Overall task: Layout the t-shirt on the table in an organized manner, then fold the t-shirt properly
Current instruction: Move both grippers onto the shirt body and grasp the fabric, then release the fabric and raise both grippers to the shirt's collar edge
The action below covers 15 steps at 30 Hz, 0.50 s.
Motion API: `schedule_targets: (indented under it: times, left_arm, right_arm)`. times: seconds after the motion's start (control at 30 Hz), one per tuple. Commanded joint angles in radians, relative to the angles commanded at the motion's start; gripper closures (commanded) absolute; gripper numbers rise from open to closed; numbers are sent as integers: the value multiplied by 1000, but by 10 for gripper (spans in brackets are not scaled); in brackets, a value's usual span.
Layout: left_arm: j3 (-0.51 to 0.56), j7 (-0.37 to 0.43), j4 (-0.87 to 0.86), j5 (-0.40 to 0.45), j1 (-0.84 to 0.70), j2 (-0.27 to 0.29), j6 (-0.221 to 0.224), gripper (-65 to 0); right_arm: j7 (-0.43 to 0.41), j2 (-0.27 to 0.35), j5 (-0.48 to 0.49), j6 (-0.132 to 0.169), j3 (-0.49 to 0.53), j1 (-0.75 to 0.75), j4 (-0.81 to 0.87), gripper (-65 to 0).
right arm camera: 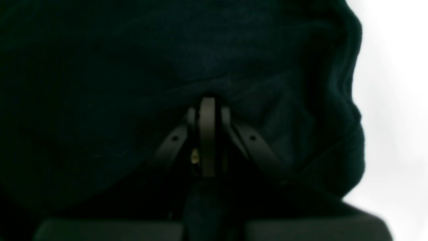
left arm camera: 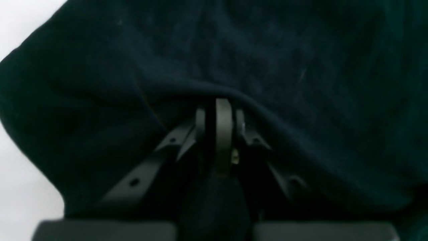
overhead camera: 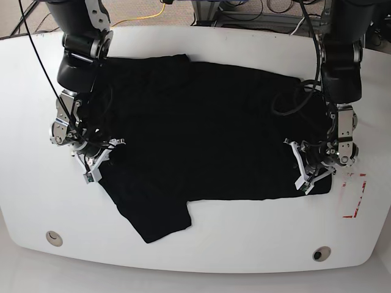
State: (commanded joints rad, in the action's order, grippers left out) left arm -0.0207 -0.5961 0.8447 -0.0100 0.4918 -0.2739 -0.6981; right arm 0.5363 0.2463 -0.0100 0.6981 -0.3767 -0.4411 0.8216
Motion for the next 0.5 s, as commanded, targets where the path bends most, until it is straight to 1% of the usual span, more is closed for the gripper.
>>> schedule_targets:
  times: [0.1,0.2,0.27,0.37,0.47,0.5]
  left_arm:
    - [0,38,-34,0,37,-2,0,-22]
    - [0,61,-54,0,58,-3,4,-22]
    - [0,64,-48,0,66,-9,21,-22]
    - [-3,46,-9,-3,75,-17,19,-22]
    - [-11,-15,117,-5,72,-29,18,-22]
    - [-15,-26,135,-6,71,-35,18,-22]
  right_arm:
    - [-49,17,0,0,0,-48,-74,-27]
    - [-71,20,-2,0,0,-87,-120,-27]
    - [-74,28,-2,0,0,-101,-126,-27]
    - [-72,26,0,0,0,-112,-106,-27]
    - [3,25,5,0,-2,-115,-6,-27]
    - [23,23,6,0,-2,-114,15,-27]
